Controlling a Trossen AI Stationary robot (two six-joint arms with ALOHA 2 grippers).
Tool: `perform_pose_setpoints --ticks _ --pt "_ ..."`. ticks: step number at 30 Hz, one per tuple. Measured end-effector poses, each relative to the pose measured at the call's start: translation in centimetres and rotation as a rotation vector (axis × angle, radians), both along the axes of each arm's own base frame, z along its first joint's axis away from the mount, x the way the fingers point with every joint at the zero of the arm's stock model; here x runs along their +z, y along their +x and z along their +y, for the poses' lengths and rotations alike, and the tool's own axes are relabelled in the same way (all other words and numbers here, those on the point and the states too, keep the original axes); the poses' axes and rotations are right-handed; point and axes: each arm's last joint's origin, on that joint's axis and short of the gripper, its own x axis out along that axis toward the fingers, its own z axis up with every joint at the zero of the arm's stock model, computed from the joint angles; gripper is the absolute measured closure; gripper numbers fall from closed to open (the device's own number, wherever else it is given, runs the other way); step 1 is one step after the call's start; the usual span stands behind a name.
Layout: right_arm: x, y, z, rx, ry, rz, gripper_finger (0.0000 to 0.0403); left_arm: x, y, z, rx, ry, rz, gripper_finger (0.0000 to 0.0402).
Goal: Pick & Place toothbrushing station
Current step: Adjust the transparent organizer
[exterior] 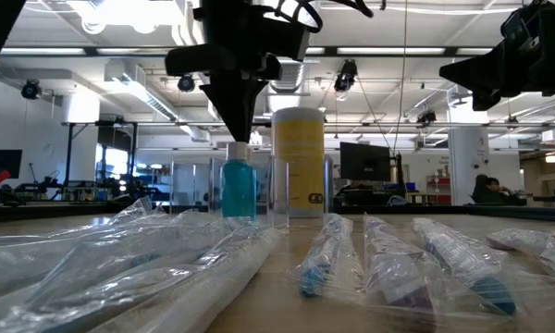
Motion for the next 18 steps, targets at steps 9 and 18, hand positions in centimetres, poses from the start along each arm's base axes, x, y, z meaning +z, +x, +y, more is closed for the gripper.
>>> perform_pose_setpoints --ticks 9,18 --pt "0.0 0.0 0.0 0.000 0.000 0.000 0.0394 1.4 -0.4 0.1 0.002 0.007 -0.058 0.0397" --pt "-0.1 0.0 0.0 0.001 0.005 0.009 0.0394 6.2 -4.2 0.8 0.138 -0.032 -0.246 0.0399"
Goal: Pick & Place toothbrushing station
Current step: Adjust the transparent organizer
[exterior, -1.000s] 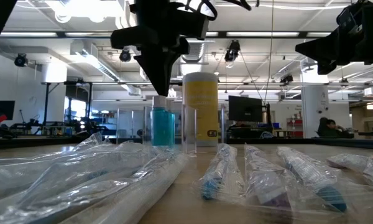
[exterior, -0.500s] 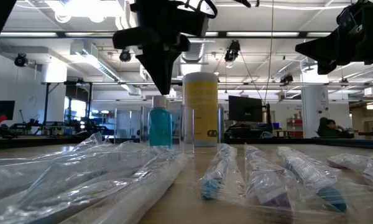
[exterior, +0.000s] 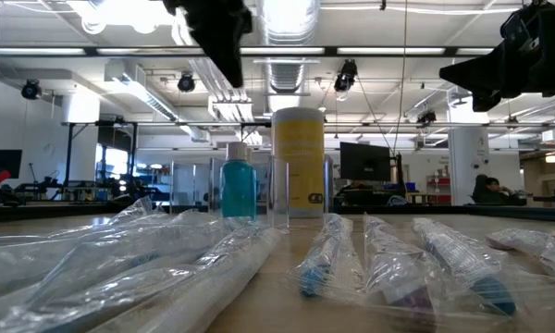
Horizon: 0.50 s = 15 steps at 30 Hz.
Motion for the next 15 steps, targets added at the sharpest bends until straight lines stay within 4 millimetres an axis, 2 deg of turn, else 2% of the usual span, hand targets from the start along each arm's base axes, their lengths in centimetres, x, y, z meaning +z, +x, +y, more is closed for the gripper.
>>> perform_pose_setpoints --ticks 3,9,12,15 --pt "-0.2 0.1 0.0 0.001 0.006 0.018 0.0394 -0.2 -2.3 -0.4 0.050 -0.040 -0.047 0.0399" --pt "-0.7 0.5 -0.1 -0.005 0.041 0.079 0.0394 -3.1 -6.4 -2.5 0.029 -0.192 -0.168 0.0399" --pt "-1.1 1.0 -0.2 -0.058 0.063 0.118 0.0394 -4.8 -7.9 -2.9 0.123 -0.192 -0.250 0.0398" --pt "-1.0 1.6 -0.2 -0.026 0.060 0.116 0.0394 -6.4 -9.1 -2.5 0.277 -0.146 -0.306 0.0399"
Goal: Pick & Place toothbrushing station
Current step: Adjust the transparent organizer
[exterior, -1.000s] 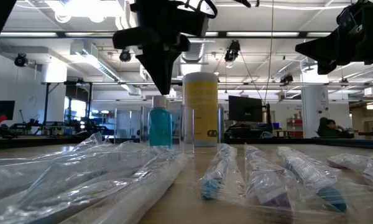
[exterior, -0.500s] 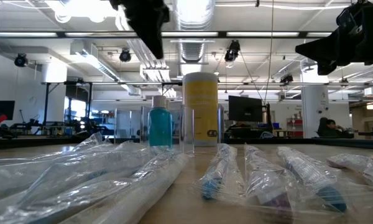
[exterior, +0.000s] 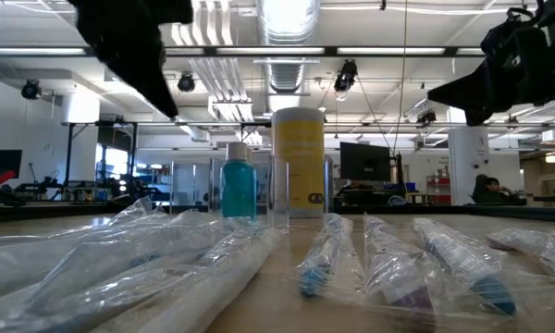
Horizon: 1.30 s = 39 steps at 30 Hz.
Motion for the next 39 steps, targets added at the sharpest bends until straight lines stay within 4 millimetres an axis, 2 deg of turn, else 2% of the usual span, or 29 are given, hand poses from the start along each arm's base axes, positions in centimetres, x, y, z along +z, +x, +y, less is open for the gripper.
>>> perform_pose_setpoints --ticks 3,9,15,20,25,29,32,39 --pt "0.3 0.8 0.3 0.107 0.002 -0.029 0.0394 -1.9 -0.9 0.6 0.165 0.005 -0.026 0.0399" --pt "0.5 2.7 0.5 0.217 0.018 0.043 0.0394 -5.7 -2.5 1.3 0.297 0.034 -0.022 0.0399" --pt "0.7 5.8 1.4 0.407 0.019 0.117 0.0394 -8.0 -2.9 1.4 0.292 -0.023 -0.070 0.0398" --pt "0.3 9.5 2.6 0.497 -0.016 0.243 0.0394 -8.4 -2.9 1.3 0.282 -0.050 -0.084 0.0399" --pt "-0.3 12.5 3.6 0.733 -0.044 0.295 0.0394 -8.5 -2.9 1.3 0.279 -0.061 -0.085 0.0395" --pt "-1.1 14.7 3.9 0.751 -0.024 0.347 0.0395 -8.8 -3.1 1.4 0.290 -0.062 -0.087 0.0399" --pt "-1.8 15.9 3.9 0.748 0.003 0.383 0.0395 -9.3 -3.4 1.5 0.316 -0.068 -0.087 0.0399" --pt "-2.7 17.2 4.0 0.747 0.023 0.426 0.0395 -9.9 -3.4 1.6 0.327 -0.106 -0.127 0.0399"
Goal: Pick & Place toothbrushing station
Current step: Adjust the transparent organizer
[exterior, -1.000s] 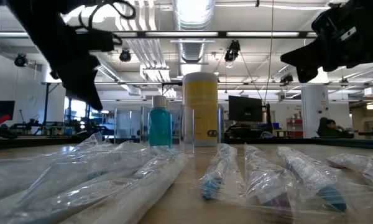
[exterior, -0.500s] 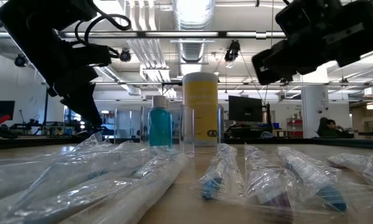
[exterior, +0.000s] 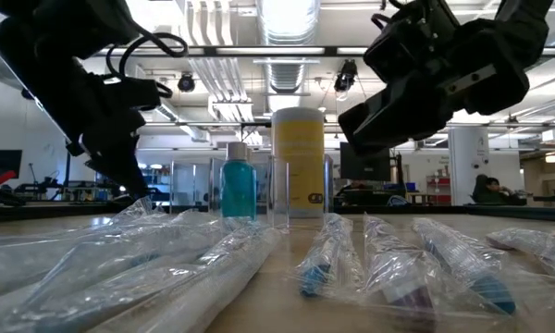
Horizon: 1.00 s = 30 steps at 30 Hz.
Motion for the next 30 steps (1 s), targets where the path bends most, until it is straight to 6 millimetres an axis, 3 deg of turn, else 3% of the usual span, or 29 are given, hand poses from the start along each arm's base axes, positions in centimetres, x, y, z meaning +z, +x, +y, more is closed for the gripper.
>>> perform_pose_setpoints --ticks 11,30 --pt "-1.2 0.7 -0.9 -0.057 -0.014 0.038 0.0394 0.3 0.6 -0.2 -0.042 -0.012 -0.048 0.0399" --pt "-1.6 0.9 -2.2 -0.206 -0.032 0.067 0.0394 -0.1 1.9 -0.8 -0.115 -0.062 -0.080 0.0399"
